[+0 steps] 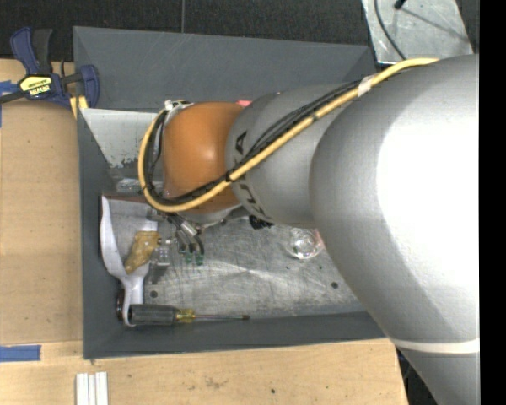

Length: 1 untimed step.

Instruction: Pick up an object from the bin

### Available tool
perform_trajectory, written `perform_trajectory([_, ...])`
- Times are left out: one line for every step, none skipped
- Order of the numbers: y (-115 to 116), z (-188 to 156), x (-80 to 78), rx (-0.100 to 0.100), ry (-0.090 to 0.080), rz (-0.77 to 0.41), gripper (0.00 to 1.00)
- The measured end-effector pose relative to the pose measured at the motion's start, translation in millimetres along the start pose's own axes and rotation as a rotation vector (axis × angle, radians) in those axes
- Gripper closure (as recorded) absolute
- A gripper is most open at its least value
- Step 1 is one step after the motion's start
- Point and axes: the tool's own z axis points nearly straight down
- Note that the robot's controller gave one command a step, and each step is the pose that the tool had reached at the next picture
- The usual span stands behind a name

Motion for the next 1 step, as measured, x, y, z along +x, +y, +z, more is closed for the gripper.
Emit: perform_trajectory([-6.4, 7.5, -11.5, 0.003, 0.007, 0.022, 0.00])
